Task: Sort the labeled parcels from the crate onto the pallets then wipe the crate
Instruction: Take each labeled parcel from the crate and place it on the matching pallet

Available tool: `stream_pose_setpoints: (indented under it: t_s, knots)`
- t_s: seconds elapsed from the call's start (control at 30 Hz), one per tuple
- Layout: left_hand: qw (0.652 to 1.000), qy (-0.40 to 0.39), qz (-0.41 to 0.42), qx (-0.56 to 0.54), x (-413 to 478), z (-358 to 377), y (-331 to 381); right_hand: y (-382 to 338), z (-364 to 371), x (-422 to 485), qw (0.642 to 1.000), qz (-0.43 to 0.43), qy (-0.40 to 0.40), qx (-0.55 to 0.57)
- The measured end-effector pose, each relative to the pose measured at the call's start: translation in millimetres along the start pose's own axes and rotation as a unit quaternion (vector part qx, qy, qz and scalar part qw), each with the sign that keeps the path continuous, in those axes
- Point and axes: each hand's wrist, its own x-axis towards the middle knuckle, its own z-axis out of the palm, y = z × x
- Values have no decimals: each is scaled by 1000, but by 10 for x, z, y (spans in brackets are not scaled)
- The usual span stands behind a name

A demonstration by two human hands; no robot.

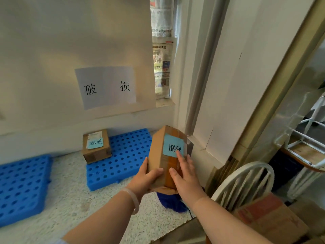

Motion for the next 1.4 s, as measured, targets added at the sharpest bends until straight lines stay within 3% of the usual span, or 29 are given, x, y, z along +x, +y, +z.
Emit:
stream_pose_setpoints:
  t_s: [0.2,0.37,0.57,0.67,0.8,1.03,1.4]
  knots:
    - [998,42,14,51,7,-350,-75,-103,327,84,999,-21,-49,9]
    - [993,12,19,113,-36,-676,-5,-72,480,192,997,-26,-58,-43]
    - [960,-54,-49,269,-87,-1015,186,-43,394,354,984,-13,-36,-175]
    - [960,-69,-68,261,-83,-1149,229,-18,310,394,991,17,-20,-131]
    - [967,-92,-88,223,-30,-1271,187,11,263,406,997,48,-57,-1]
    - [986,-14,-10,168,-24,-1164,158,90,307,463,998,58,26,25]
    - [985,0,37,169,-36,-1148,232,117,235,526,986,126,-16,110]
